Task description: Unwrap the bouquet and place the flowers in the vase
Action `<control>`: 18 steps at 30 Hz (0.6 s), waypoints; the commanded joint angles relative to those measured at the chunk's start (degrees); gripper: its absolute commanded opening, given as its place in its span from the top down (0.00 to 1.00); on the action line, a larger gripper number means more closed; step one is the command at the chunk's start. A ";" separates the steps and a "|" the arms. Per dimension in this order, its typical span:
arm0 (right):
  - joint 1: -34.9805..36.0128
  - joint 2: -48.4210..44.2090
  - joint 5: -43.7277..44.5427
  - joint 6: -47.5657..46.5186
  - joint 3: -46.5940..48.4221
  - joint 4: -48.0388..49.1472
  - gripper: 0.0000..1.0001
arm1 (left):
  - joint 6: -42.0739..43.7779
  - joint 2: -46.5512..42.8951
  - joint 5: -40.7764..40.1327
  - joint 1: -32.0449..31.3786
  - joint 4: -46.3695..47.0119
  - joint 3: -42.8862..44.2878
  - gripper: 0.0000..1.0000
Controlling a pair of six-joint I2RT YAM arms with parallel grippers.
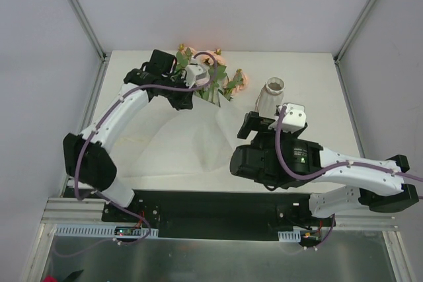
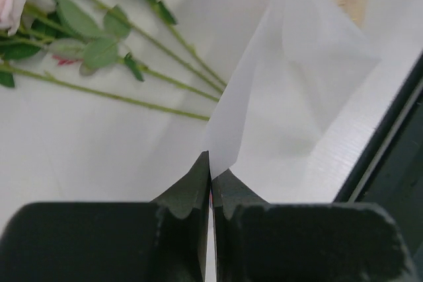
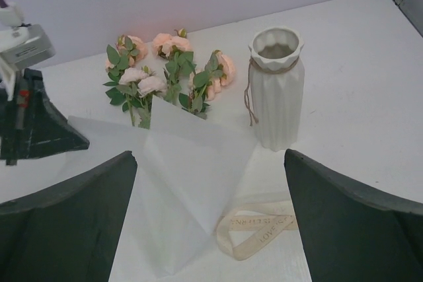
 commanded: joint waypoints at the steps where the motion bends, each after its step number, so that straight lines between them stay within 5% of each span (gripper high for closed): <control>1: -1.46 0.28 11.06 -4.95 5.81 -19.04 0.03 | 1.68 -10.54 4.87 -5.03 -6.01 -2.76 1.00; 10: -4.01 1.69 13.62 -10.14 14.26 -19.04 0.03 | 7.21 -20.76 11.38 -13.99 -19.81 -3.29 0.98; 18: -10.86 7.48 8.00 -9.09 13.73 -18.96 0.03 | 14.15 -23.93 19.19 -20.42 -39.04 0.92 0.76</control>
